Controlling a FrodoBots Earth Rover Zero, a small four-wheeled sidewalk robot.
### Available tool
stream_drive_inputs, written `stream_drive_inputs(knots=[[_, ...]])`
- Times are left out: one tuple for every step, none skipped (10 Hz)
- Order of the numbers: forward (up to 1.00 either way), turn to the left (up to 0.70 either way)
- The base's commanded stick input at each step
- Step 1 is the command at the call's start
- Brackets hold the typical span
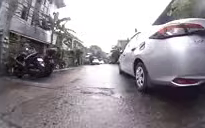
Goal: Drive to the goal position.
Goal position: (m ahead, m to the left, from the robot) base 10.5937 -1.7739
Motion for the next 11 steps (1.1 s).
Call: stream_drive_inputs(knots=[[1.00, 0.27], [1.00, 0.22], [1.00, 0.00], [1.00, 0.00], [1.00, 0.00], [1.00, 0.00], [1.00, 0.00], [1.00, 0.14], [1.00, 0.00], [1.00, 0.00], [1.00, 0.00]])
